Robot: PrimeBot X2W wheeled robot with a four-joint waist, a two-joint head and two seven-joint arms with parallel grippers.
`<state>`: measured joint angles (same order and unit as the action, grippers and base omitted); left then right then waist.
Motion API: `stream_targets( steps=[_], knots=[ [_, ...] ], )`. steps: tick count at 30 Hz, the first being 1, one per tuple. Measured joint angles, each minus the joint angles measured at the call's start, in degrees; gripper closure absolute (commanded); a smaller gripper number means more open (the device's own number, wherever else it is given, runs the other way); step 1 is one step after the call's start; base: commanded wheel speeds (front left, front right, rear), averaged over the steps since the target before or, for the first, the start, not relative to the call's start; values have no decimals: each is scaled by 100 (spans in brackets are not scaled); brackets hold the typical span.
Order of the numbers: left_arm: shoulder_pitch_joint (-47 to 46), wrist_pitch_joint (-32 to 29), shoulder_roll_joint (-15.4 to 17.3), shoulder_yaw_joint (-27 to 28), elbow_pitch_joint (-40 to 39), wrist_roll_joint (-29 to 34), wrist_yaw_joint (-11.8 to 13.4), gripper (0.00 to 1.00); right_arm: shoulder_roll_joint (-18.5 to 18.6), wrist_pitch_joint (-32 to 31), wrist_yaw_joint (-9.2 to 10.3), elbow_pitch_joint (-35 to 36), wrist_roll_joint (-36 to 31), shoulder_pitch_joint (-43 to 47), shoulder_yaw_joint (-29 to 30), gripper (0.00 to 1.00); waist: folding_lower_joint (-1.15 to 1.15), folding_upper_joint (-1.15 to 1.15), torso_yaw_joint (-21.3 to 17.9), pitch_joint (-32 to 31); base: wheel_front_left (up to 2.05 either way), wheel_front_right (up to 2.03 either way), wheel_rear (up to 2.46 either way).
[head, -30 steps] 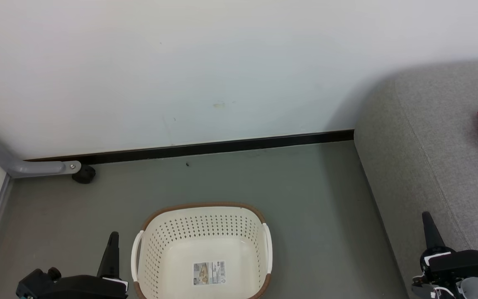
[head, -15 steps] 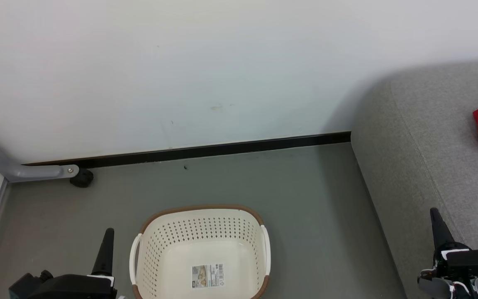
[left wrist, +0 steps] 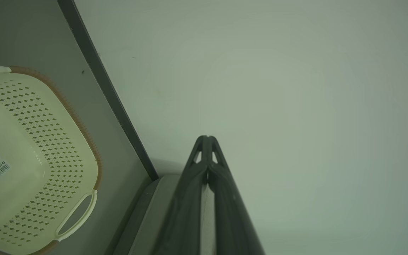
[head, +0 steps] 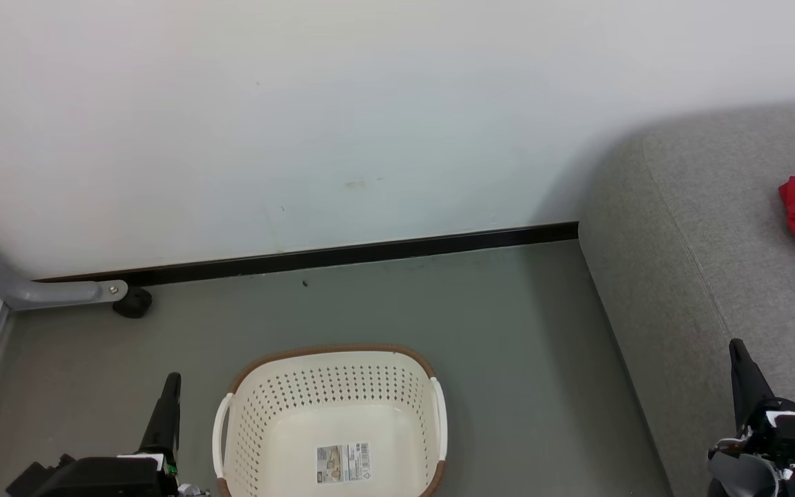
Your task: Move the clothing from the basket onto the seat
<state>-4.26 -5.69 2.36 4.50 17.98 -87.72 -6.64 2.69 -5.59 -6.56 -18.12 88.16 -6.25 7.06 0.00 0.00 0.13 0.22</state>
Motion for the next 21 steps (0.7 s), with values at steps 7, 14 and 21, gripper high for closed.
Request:
stream_targets(
  steps=[7,14,21],
  knots=[
    [-4,-80,-9,47,-41,-304,-43,100,-7,-90,-3,56,316,7,86,100,0,0,-14,-13,0,0,0],
    [-4,-80,-10,47,-42,-304,-43,100,-12,-90,-8,60,316,7,86,100,0,0,-13,-12,0,0,0],
    [-4,-80,-11,47,-43,-304,-43,100,-13,-90,-8,63,316,9,86,100,0,0,-13,-12,0,0,0]
  ],
)
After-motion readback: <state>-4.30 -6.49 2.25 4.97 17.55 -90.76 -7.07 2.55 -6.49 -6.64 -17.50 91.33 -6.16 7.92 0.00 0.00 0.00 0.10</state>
